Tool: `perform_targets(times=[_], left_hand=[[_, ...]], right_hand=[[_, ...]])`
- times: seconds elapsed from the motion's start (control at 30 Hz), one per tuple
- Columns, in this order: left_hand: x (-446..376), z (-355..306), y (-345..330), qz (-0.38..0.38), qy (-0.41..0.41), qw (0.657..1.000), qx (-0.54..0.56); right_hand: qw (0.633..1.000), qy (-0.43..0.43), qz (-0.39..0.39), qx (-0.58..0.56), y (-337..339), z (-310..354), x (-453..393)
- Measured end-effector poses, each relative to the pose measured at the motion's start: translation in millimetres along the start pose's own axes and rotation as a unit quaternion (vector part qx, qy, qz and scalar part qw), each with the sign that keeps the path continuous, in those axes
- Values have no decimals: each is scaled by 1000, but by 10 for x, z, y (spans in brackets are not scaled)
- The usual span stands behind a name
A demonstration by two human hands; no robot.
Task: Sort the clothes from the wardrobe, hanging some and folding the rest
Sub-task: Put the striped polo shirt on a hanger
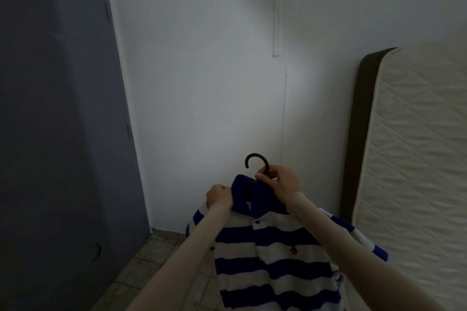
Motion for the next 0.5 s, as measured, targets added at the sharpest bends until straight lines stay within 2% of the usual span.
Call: perform_targets(times=[0.1, 0.13, 0.23, 0.5], left_hand=[[-23, 70, 18, 18, 72, 985, 158], [-13, 76, 24, 31, 82, 981, 176], [-26, 58, -43, 72, 51, 992, 95], [-12, 32, 55, 15, -11, 994, -112]], right_hand=[[1000, 1, -4, -7, 16, -5, 26], [1000, 2, -6, -9, 20, -2, 32], [1000, 8, -5, -2, -4, 29, 50], [995, 53, 33, 78, -118, 188, 105]])
Point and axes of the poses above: each hand's wrist, its own x-axis away from the middle knuckle, its own y-axis out of the back of the hand, z = x × y, the point moved 6 cm from there along -x, towards the middle knuckle, and after that the axes turned 1 degree about -z, right-handed, at the moved point
